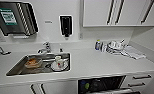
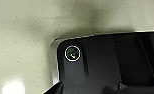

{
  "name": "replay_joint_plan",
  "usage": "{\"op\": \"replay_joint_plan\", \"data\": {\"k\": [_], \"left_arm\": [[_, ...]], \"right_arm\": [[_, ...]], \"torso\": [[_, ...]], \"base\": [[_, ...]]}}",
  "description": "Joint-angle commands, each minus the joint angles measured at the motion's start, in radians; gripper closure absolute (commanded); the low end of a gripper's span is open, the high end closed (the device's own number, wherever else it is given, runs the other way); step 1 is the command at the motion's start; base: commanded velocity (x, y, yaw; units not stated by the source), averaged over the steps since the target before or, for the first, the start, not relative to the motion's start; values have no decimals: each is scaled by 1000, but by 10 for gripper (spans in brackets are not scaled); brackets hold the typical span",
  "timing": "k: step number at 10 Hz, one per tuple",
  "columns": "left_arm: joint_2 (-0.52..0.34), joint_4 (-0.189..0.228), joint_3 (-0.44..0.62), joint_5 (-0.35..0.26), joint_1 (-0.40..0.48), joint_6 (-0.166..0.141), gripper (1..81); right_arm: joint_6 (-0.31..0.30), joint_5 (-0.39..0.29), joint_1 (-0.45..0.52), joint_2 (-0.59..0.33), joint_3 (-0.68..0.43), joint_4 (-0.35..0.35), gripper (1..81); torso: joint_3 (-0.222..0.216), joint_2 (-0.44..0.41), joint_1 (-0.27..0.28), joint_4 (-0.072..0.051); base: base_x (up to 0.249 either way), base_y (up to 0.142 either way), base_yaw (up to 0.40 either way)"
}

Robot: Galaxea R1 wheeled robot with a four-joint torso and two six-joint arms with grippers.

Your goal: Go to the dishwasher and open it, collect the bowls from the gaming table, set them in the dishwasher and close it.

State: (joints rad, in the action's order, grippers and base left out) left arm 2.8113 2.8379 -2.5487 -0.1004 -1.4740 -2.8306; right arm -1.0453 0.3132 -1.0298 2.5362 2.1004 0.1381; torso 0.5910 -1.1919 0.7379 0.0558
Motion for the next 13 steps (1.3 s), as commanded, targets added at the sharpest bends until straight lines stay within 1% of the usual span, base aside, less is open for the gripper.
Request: {"op": "replay_joint_plan", "data": {"k": [1, 3, 4, 5, 7, 9, 10, 11, 13], "left_arm": [[-19, 42, -2, -59, 28, -49, 10], [-22, 42, -2, -59, 28, -49, 10], [-19, 42, -2, -61, 28, -49, 10], [-13, 42, -2, -61, 28, -49, 10], [-4, 42, -2, -62, 28, -49, 10], [8, 42, -2, -67, 28, -49, 10], [11, 42, -2, -67, 28, -49, 10], [18, 42, -2, -67, 28, -49, 10], [18, 42, -2, -67, 28, -49, 10]], "right_arm": [[-10, 1, 196, -57, -74, 9, 10], [-10, 3, 225, -63, -114, 14, 10], [-10, 3, 207, -60, -108, 15, 10], [-9, 3, 164, -60, -90, 29, 10], [-9, 3, 60, -49, -16, 92, 10], [-9, 3, -41, -8, 78, 209, 10], [-7, 4, -92, 27, 140, 300, 10], [-7, 4, -141, 67, 209, 412, 10], [-6, 18, -224, 114, 298, 596, 10]], "torso": [[0, 0, 0, 0], [0, 0, 0, 0], [0, 0, 0, 0], [0, 0, 0, 0], [0, 0, 0, 0], [0, 0, 0, 0], [0, 0, 0, 0], [0, 0, 0, 0], [0, 0, 0, 0]], "base": [[0, 0, 0], [0, 0, 0], [0, 0, 0], [0, 0, 0], [0, 0, 0], [0, 0, 0], [0, 0, 0], [0, 0, 0], [0, 0, 0]]}}
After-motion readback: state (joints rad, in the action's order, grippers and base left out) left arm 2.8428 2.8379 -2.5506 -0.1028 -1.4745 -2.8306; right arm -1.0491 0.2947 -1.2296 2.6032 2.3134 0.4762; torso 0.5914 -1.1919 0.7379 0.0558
